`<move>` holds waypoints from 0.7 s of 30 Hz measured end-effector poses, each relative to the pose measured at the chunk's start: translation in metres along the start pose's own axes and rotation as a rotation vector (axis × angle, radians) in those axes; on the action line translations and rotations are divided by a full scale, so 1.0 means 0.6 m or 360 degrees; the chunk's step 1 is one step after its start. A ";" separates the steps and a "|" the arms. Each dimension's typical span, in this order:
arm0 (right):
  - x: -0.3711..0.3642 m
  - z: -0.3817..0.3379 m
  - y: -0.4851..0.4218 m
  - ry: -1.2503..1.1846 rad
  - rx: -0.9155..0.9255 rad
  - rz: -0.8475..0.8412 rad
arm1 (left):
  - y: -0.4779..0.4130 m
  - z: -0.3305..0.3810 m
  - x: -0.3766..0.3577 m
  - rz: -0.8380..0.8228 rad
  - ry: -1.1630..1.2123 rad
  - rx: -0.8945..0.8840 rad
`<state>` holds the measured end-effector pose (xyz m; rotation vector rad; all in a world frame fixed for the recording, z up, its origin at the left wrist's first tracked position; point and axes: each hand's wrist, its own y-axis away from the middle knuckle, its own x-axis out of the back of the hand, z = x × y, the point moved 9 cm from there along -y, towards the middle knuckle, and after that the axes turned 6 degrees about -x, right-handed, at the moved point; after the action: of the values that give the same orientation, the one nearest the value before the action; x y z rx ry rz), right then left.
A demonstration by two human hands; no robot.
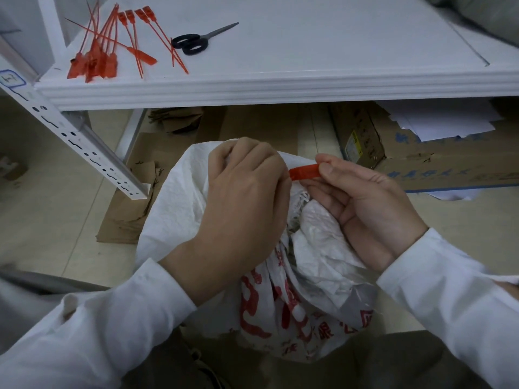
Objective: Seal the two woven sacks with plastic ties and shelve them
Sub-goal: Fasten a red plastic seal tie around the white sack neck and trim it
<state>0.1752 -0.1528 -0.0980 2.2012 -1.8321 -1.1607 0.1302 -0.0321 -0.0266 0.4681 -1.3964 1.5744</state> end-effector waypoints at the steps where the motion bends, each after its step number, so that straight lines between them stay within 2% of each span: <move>1: -0.002 0.000 -0.001 -0.0003 0.0003 -0.0021 | -0.001 -0.002 0.001 0.0015 0.0021 0.0010; 7: -0.006 0.000 -0.008 0.0018 0.0011 -0.0070 | -0.008 -0.009 0.001 0.0040 0.0099 0.0052; 21: 0.009 0.028 -0.029 -0.0098 -0.0233 -0.0072 | -0.005 -0.006 0.002 0.0057 0.0151 0.0023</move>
<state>0.1803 -0.1453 -0.1211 2.1599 -1.6674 -1.3394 0.1329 -0.0287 -0.0248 0.3738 -1.3283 1.6158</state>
